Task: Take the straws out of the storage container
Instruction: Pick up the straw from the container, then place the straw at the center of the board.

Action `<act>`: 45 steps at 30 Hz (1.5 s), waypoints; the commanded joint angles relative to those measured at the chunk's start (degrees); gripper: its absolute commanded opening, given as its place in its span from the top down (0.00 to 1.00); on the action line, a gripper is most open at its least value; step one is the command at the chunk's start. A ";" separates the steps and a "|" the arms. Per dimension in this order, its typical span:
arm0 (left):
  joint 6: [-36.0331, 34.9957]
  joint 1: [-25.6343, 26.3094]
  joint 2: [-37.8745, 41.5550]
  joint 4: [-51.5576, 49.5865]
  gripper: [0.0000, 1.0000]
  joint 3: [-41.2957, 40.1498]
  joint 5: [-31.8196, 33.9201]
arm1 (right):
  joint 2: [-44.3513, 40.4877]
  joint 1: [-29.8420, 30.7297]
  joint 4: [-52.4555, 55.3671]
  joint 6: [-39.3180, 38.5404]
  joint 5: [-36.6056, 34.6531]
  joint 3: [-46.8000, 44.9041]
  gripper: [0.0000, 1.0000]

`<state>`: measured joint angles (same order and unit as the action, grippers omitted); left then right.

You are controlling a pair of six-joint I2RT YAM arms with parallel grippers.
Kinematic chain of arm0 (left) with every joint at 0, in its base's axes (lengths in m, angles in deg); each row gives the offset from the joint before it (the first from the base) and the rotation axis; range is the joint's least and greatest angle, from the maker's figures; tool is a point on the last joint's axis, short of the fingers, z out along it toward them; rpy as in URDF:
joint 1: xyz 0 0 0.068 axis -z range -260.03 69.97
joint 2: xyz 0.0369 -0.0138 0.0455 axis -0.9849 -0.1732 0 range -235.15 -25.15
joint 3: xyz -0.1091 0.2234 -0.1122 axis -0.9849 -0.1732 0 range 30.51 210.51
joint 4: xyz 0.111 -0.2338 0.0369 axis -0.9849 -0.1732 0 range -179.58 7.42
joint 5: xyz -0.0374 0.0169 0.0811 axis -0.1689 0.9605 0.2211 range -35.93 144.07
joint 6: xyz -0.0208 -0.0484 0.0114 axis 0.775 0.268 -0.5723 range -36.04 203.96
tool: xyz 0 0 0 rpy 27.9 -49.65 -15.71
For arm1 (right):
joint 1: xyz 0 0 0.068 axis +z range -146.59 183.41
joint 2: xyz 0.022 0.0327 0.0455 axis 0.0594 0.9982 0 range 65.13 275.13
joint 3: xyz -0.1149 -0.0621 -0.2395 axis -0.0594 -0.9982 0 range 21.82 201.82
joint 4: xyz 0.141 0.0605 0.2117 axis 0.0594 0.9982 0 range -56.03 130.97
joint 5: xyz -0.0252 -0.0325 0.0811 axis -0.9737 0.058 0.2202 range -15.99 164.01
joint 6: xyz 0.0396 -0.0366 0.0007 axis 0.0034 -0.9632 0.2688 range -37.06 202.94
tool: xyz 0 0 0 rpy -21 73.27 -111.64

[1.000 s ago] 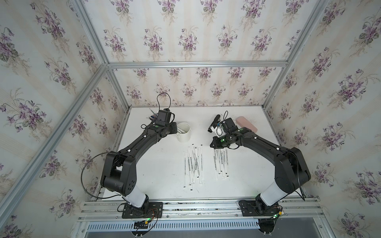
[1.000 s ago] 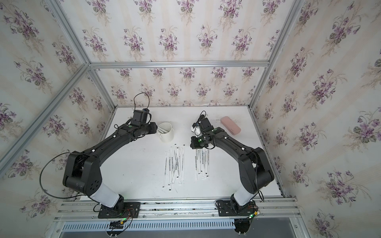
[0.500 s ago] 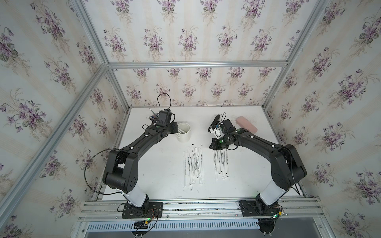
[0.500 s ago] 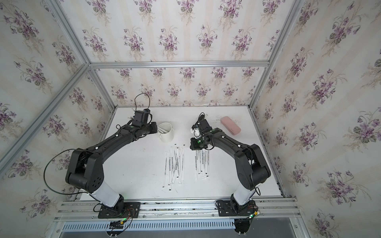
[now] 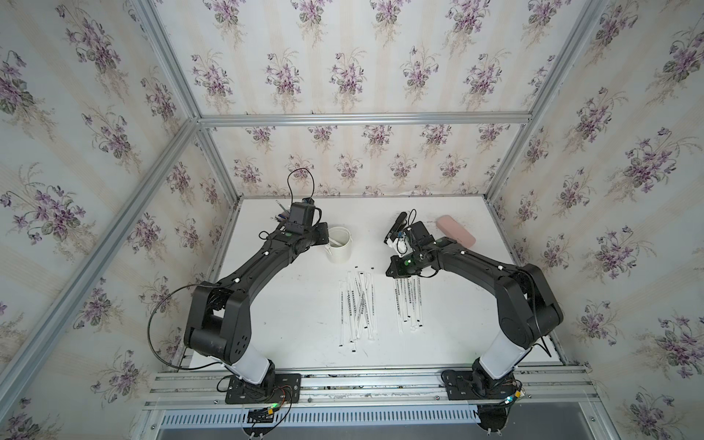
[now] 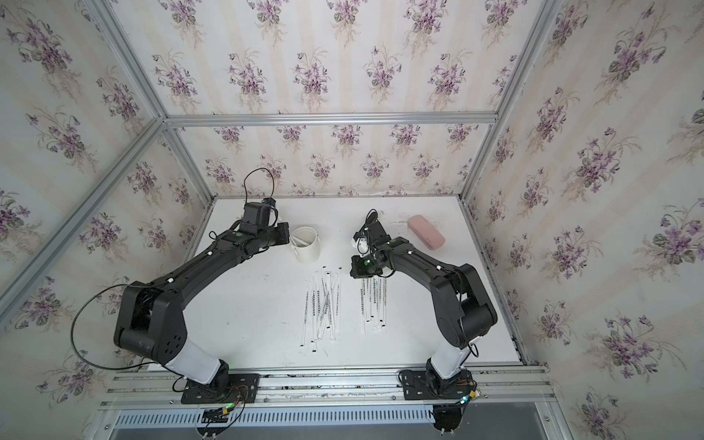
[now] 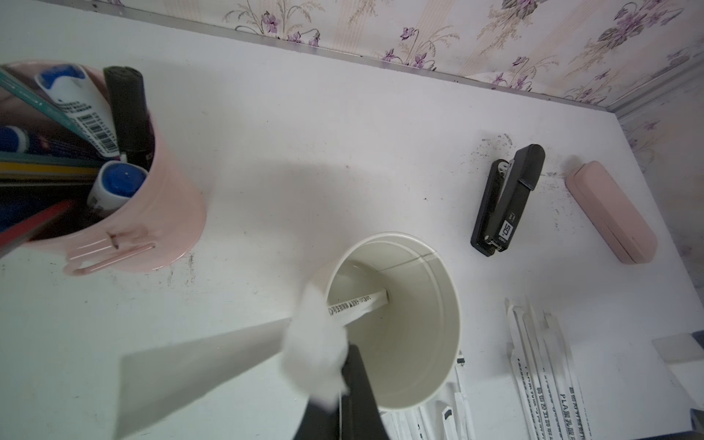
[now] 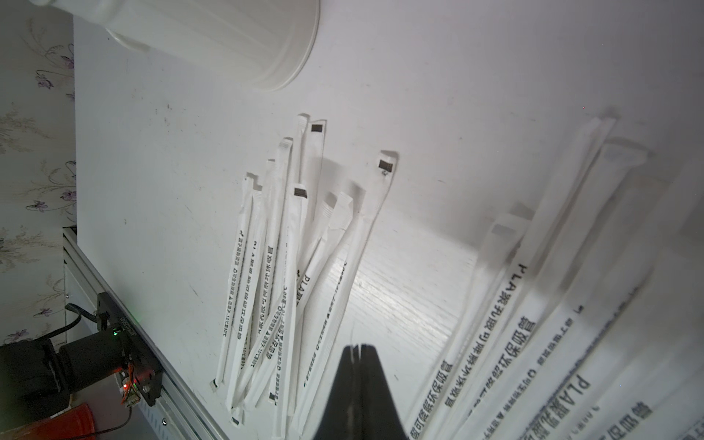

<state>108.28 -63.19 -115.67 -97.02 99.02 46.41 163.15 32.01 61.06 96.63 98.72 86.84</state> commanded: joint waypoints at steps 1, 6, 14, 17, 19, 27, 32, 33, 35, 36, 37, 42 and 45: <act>0.29 -0.05 2.00 -1.04 1.00 0.70 -1.58 | -0.86 0.22 -0.37 0.02 0.37 0.03 0.95; -0.74 0.03 5.88 -2.20 1.00 0.44 -3.09 | -2.36 0.45 -0.28 0.36 -0.01 -0.08 0.95; -4.81 0.54 13.82 -9.17 1.00 3.55 -4.02 | -4.62 1.02 -0.46 1.07 -0.60 -0.41 0.97; -7.65 1.32 15.81 -15.35 1.00 7.03 -5.94 | -5.53 1.11 -1.02 1.41 -0.89 -0.79 0.97; -9.12 2.12 17.44 -19.35 1.00 9.03 -8.47 | -6.21 1.11 -2.27 1.66 -0.95 -1.45 0.98; -10.75 5.77 17.88 -39.59 1.00 17.13 -18.60 | -5.65 1.11 -6.84 2.61 0.20 -3.99 0.99; -11.01 7.14 10.56 -47.10 1.00 16.53 -28.57 | -4.40 1.11 -7.53 2.05 1.03 -4.56 0.99; -11.36 7.37 7.45 -47.97 1.00 16.12 -30.28 | -4.35 1.11 -7.71 2.06 1.26 -4.70 0.99; -12.49 7.75 3.02 -48.27 1.00 15.30 -34.49 | -4.25 1.11 -7.79 1.86 1.35 -4.88 0.99; -12.65 7.93 0.88 -48.13 1.00 15.11 -35.24 | -4.40 1.11 -7.91 1.86 1.31 -5.02 0.99; -12.84 8.11 -1.01 -47.56 1.00 15.06 -35.67 | -4.50 1.11 -7.93 1.82 1.38 -5.13 0.99; -13.32 8.47 -8.85 -45.62 1.00 16.74 -36.32 | -5.46 1.11 -8.60 2.04 1.40 -6.26 0.99; -13.90 8.62 -12.21 -45.06 1.00 17.95 -34.99 | -5.39 1.10 -8.89 1.87 1.39 -7.02 0.99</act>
<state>95.97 -54.58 -126.03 -142.20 116.11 12.20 157.91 33.08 53.26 99.05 100.00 80.19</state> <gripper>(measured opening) 0.049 0.057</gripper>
